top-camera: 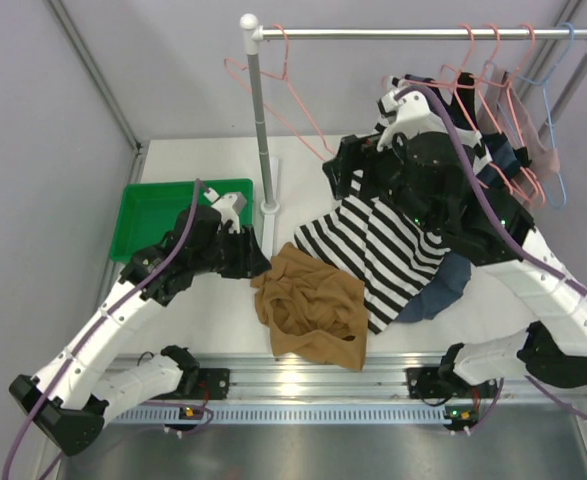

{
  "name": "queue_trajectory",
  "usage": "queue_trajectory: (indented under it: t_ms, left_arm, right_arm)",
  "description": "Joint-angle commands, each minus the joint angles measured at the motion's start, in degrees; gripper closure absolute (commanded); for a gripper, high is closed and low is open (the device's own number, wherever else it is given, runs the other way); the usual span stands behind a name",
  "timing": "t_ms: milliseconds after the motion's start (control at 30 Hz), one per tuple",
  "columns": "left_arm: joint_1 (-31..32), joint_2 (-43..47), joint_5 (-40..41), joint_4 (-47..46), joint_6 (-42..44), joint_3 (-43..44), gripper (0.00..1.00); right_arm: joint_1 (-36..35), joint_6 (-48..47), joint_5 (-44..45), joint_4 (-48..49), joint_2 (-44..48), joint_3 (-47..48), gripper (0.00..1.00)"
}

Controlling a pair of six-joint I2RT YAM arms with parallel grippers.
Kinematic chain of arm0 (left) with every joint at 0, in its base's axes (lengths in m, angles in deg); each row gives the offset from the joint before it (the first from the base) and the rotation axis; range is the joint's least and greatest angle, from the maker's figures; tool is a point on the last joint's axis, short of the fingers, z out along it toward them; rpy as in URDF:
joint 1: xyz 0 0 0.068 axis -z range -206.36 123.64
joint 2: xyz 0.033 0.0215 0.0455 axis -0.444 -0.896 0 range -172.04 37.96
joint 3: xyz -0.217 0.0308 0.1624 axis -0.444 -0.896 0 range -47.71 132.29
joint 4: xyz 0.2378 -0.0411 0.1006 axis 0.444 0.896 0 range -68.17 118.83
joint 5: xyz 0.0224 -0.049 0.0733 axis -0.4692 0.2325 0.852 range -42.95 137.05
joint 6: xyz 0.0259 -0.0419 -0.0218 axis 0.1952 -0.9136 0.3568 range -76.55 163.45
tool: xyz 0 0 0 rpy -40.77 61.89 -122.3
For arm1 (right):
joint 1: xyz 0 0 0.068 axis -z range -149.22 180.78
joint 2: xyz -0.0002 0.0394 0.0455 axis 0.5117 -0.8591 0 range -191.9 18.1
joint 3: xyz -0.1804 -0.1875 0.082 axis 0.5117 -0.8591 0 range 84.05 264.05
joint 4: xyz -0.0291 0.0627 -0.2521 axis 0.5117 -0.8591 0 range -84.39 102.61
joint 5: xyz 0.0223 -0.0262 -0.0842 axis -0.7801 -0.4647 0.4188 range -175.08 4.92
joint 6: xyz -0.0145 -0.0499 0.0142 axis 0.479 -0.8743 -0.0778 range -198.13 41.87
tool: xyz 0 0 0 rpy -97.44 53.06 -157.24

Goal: Place the tank top on the hanger

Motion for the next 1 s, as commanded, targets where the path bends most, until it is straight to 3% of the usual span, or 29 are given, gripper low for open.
queue_trajectory:
  t_ms: [0,100,267,500,633,867,967]
  left_arm:
    - [0.1,1.0,-0.6,0.6,1.4,2.5,0.52]
    - [0.1,1.2,-0.6,0.6,2.0,2.4,0.52]
    - [0.1,0.9,-1.4,0.9,2.6,3.5,0.52]
    - [0.1,1.9,0.0,2.5,4.3,3.4,0.51]
    - [0.1,2.5,0.1,2.6,4.5,2.9,0.51]
    - [0.1,3.0,0.3,2.7,4.7,2.4,0.51]
    - [0.1,3.1,0.4,2.7,4.7,2.3,0.51]
  right_arm:
    - [0.5,-5.4,0.9,2.0,-3.3,4.7,0.15]
    - [3.7,-8.3,-2.8,6.5,-5.4,5.0,0.11]
    - [12.7,-10.9,-12.7,4.9,-16.2,15.8,0.2]
    - [17.1,-11.1,-22.1,6.6,-24.2,20.8,0.24]
    - [17.2,-10.1,-23.5,7.8,-26.1,20.2,0.29]
    - [17.2,-9.7,-23.2,8.4,-27.9,20.1,0.5]
    - [17.2,-9.5,-23.0,8.6,-28.0,20.2,0.53]
